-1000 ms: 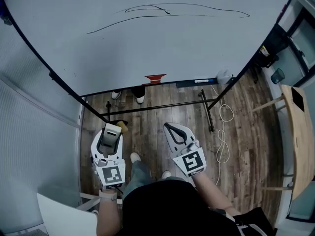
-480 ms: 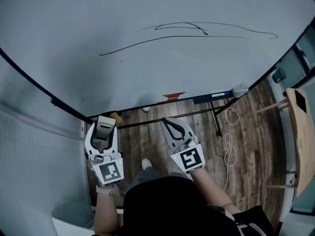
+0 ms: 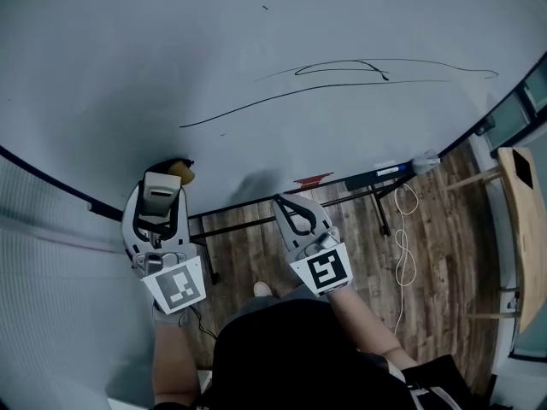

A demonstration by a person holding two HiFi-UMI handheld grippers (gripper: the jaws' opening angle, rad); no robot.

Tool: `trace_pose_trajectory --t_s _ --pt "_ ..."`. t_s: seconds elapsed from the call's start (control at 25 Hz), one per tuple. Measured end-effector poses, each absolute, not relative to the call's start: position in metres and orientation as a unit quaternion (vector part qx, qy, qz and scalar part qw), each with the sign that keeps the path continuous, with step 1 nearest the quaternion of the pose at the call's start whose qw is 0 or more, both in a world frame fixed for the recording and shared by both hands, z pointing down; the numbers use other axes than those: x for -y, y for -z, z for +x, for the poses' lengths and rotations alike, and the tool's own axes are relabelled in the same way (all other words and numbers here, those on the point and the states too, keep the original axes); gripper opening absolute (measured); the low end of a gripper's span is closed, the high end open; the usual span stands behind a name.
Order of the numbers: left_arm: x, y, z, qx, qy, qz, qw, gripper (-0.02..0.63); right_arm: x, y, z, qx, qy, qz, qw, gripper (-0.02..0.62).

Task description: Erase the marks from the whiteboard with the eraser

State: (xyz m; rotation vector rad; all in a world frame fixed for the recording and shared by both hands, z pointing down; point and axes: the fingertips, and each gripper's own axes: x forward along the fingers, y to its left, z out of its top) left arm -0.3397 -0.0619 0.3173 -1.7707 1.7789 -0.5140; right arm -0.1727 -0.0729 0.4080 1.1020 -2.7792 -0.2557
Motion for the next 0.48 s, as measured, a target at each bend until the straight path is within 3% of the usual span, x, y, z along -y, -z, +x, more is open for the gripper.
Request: trace_pose_trajectory --t_s 0.48 --pt "0.107 -0.271 -0.308 -0.686 0.201 -0.615 0.332 0.267 0.117 -0.396 -0.132 0.93 0.081 0.353 0.061 0.026"
